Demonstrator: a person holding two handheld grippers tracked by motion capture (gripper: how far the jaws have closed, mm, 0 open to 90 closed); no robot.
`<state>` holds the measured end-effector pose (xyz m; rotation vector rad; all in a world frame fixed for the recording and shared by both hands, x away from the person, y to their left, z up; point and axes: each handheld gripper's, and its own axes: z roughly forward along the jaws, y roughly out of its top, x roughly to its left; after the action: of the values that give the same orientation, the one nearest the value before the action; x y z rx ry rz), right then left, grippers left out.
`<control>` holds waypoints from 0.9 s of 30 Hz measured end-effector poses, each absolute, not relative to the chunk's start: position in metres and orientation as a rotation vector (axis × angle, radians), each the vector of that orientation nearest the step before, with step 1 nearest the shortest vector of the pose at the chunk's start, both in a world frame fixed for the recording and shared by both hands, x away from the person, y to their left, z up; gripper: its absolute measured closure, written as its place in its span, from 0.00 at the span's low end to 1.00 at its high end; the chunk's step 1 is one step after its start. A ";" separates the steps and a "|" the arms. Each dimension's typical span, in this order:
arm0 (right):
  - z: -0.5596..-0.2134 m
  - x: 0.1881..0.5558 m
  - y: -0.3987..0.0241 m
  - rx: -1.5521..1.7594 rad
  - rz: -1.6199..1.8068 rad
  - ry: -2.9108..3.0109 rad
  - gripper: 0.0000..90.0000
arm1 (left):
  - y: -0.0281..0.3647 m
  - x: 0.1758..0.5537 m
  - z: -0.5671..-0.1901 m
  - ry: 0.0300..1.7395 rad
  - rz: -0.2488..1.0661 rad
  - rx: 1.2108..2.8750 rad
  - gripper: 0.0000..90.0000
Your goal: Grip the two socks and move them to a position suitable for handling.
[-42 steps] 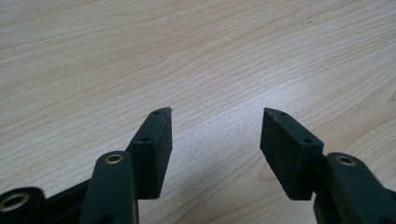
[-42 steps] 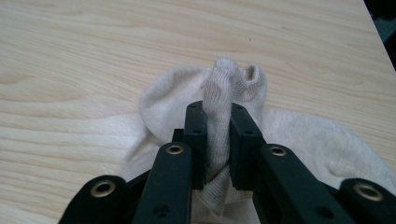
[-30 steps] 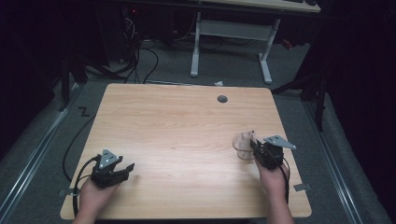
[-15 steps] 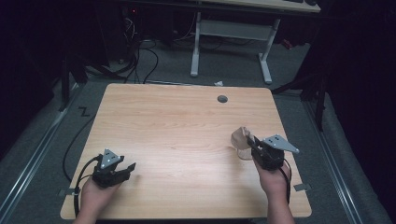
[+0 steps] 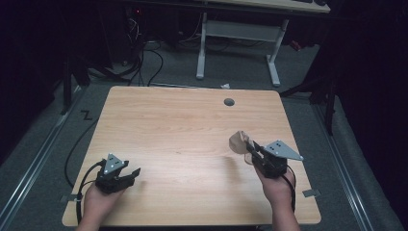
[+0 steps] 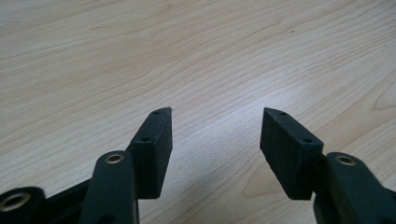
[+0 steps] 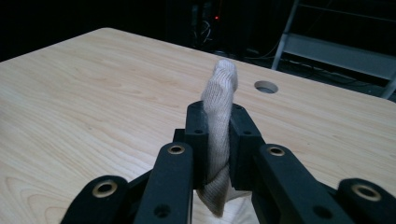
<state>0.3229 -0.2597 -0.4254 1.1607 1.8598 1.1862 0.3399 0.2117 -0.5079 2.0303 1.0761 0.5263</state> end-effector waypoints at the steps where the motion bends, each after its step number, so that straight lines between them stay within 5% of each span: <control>1: -0.425 0.323 -0.260 1.161 1.186 1.860 0.90 | 0.212 0.340 -0.508 1.076 0.526 2.030 0.49; 27: -0.429 0.310 -0.194 0.953 1.244 2.032 0.89 | 0.209 0.339 -0.507 1.054 0.521 2.026 0.49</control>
<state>0.3098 -0.1942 -0.4293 0.9531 2.0321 1.2444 0.3392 0.2091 -0.5075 2.0261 1.0542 0.5207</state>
